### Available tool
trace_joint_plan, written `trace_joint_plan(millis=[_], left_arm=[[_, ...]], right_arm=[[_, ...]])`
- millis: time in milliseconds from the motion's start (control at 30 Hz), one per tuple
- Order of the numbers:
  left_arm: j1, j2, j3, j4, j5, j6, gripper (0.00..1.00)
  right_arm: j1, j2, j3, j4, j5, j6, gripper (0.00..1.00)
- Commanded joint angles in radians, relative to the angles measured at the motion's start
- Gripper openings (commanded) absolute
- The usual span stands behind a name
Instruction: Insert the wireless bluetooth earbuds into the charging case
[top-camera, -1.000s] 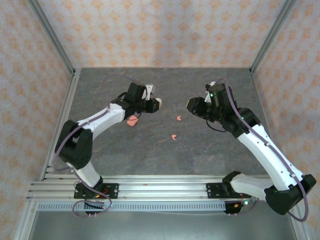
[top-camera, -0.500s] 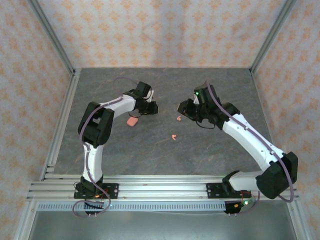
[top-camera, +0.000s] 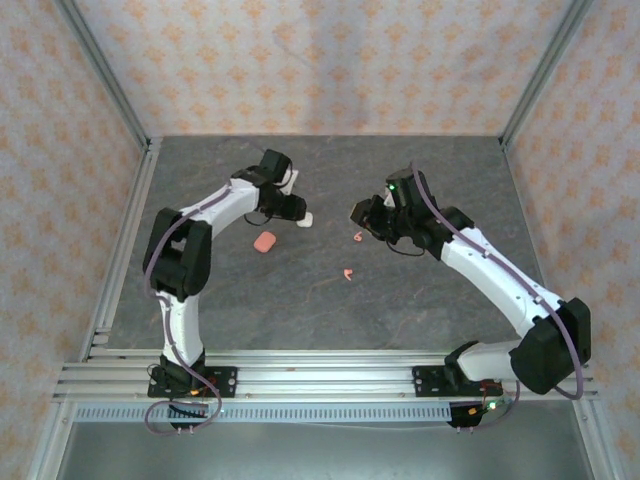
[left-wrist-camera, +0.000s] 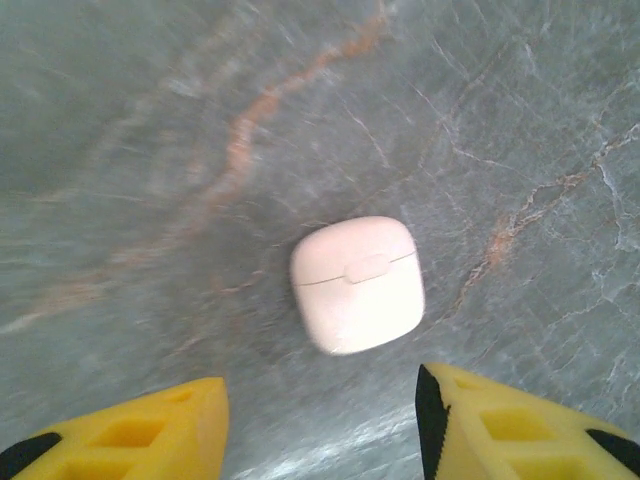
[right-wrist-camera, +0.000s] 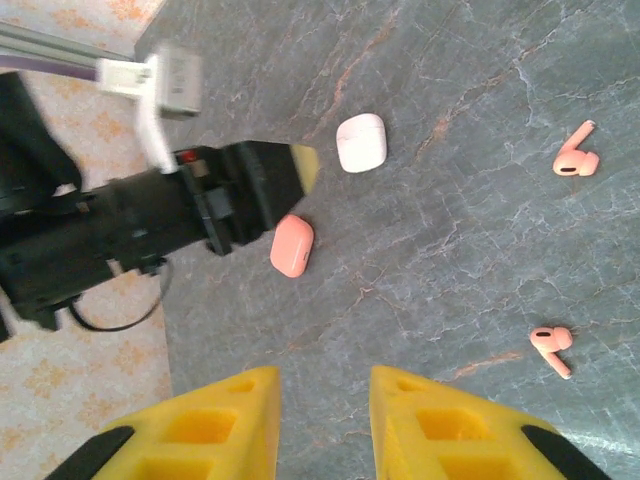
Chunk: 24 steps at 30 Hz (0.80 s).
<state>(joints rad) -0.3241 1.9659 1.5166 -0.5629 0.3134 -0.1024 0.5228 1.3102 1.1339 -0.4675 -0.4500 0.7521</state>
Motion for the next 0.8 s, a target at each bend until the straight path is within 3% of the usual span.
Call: trace_joint_plan(millis=[0, 200, 367, 433, 767], left_arm=[[0.012, -0.095, -0.011, -0.104, -0.137, 0.199, 0.53], [0.016, -0.063, -0.012, -0.255, -0.238, 0.357, 0.55], [0.034, 0.002, -0.004, -0.298, -0.160, 0.340, 0.57], [0.047, 0.018, -0.003, -0.295, -0.120, 0.310, 0.63], [0.059, 0.064, -0.011, -0.327, -0.081, 0.279, 0.67]], right_arm=[[-0.003, -0.011, -0.030, 0.034, -0.003, 0.023, 0.30], [-0.003, -0.020, -0.057, 0.056, -0.009, 0.032, 0.30], [-0.002, -0.020, -0.054, 0.050, -0.022, 0.024, 0.30], [-0.003, -0.023, -0.053, 0.038, -0.024, 0.018, 0.30], [-0.003, -0.061, -0.098, 0.039, -0.004, 0.023, 0.31]])
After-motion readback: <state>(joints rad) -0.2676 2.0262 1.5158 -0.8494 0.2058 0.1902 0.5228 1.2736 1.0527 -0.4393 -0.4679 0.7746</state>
